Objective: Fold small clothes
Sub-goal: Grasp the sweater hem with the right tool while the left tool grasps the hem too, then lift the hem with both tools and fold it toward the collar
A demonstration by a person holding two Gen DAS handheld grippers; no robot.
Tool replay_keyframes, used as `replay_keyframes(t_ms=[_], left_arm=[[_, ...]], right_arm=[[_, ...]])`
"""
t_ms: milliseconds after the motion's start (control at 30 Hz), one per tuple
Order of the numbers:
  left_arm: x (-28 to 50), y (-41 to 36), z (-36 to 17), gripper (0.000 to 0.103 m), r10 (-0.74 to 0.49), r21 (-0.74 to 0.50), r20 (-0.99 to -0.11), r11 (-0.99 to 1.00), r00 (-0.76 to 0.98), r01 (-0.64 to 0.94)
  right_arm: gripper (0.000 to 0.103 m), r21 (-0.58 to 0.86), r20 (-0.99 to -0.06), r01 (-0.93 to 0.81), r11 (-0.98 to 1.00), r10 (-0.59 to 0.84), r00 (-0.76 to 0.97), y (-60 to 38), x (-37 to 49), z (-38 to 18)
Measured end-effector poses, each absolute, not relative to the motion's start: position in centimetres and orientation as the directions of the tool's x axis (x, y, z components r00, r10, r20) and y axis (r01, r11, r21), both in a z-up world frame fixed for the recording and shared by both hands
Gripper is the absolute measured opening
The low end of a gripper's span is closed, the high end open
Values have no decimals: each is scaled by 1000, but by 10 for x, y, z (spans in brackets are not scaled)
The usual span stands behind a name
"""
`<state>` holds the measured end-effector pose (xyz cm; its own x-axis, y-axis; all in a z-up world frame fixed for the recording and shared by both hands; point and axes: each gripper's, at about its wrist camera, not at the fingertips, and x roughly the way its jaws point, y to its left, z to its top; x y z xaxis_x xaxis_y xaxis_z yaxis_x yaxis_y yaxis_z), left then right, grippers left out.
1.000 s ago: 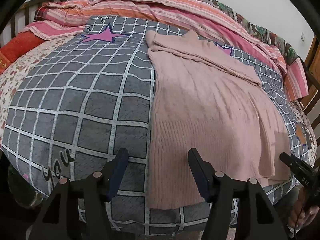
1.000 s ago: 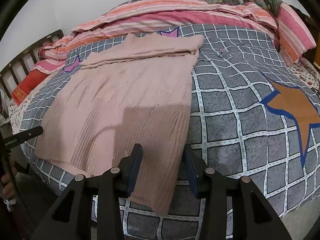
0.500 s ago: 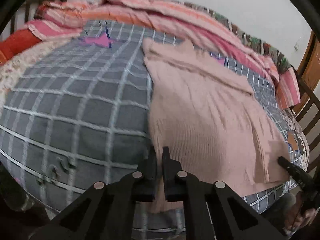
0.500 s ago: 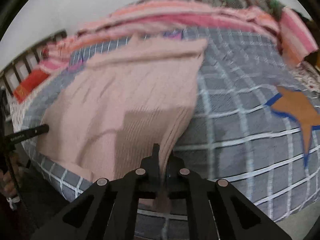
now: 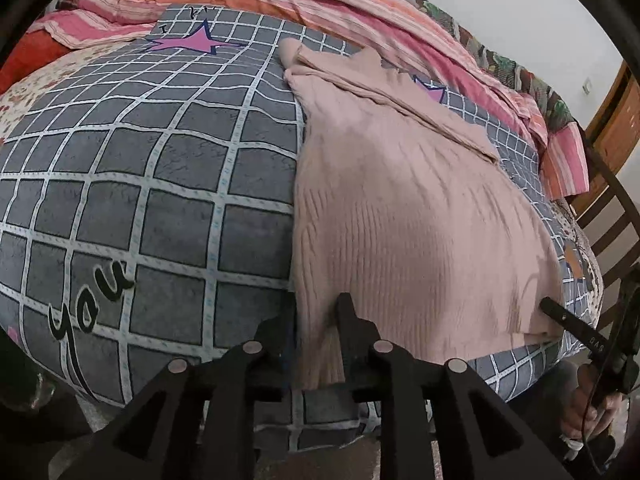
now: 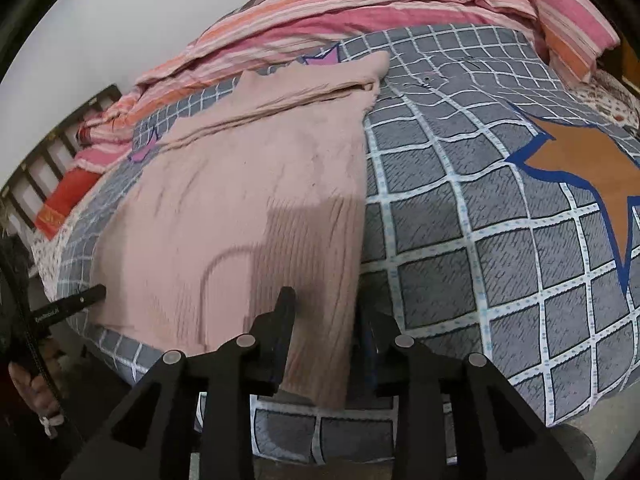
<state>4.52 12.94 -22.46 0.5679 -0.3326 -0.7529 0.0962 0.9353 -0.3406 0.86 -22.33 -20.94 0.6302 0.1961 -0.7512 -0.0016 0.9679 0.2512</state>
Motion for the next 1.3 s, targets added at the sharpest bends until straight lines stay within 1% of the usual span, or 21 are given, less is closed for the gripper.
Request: replay_keyframes(t_ms=[100, 133, 167, 267, 367, 533, 667, 833, 933, 1100, 1300], left_arm=[[44, 128, -225, 21, -325, -343, -756, 936, 568, 78], [44, 128, -224, 17, -325, -347, -757, 935, 567, 73], [45, 128, -223, 7, -335, -357, -756, 931, 563, 74], [41, 137, -210, 6, -381, -421, -711, 904, 591, 76], [36, 149, -191, 6, -440, -499, -646, 862, 624, 91], [36, 156, -161, 6, -474, -539, -582, 833, 661, 123], [43, 152, -138, 6, -457, -521, -563, 843, 689, 134], [51, 149, -120, 6, -436, -501, -544, 854, 717, 140], [54, 148, -112, 6, -450, -504, -532, 849, 718, 159], [61, 142, -100, 6, -425, -466, -549, 870, 720, 158], [75, 142, -84, 6, -409, -473, -526, 870, 746, 143]], right_arm=[[30, 239, -763, -19, 971, 200, 615, -217, 7, -215], [15, 224, -769, -16, 975, 186, 611, -214, 8, -217], [5, 217, -772, -19, 976, 184, 608, -213, 9, -218], [5, 210, -753, -36, 977, 185, 632, -211, 5, -209], [5, 263, -703, -53, 963, 229, 673, -217, -5, -193], [5, 363, -635, -50, 930, 287, 718, -236, -8, -166], [5, 395, -594, -56, 917, 301, 746, -243, -7, -144], [5, 396, -567, -61, 916, 296, 769, -242, 1, -126], [5, 391, -552, -70, 918, 295, 780, -242, 1, -117], [5, 385, -557, -74, 920, 295, 776, -242, 13, -107], [5, 388, -539, -72, 919, 289, 791, -245, 25, -93]])
